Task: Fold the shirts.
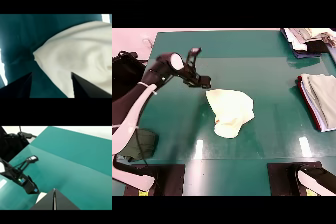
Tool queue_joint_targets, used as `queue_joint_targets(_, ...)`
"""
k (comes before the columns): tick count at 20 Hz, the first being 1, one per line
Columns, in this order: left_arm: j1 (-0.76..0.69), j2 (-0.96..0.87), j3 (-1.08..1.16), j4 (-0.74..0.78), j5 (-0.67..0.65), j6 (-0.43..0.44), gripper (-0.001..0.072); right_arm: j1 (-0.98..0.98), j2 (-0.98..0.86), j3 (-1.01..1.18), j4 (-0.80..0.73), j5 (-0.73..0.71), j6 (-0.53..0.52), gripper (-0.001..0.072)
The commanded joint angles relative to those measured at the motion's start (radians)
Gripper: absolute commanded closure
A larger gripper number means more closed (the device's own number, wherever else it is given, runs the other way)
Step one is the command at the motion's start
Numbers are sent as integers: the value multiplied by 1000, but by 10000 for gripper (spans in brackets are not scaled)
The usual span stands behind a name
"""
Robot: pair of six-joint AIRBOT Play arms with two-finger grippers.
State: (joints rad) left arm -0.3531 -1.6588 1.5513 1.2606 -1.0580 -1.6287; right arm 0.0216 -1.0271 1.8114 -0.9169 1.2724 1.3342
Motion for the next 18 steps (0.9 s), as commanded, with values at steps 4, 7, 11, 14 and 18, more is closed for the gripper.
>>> queue_joint_targets(4, 20, -142, -19, -154, 90, 13, 191, 0, -8, 0, 1, 72, 3, 697)
queue_joint_targets(7, 32, -142, 32, -153, 74, 14, 683, 0, -65, -1, -4, 193, 49, 697)
queue_joint_targets(11, 52, -140, 178, -145, -39, 83, 681, 0, -125, -236, -3, 227, 76, 697)
queue_joint_targets(14, 55, -140, 243, -139, -89, 119, 681, 0, -125, -581, 0, 53, 82, 694)
queue_joint_targets(18, 55, -139, 245, -139, -103, 119, 681, 0, -171, -969, 16, -148, 134, 178)
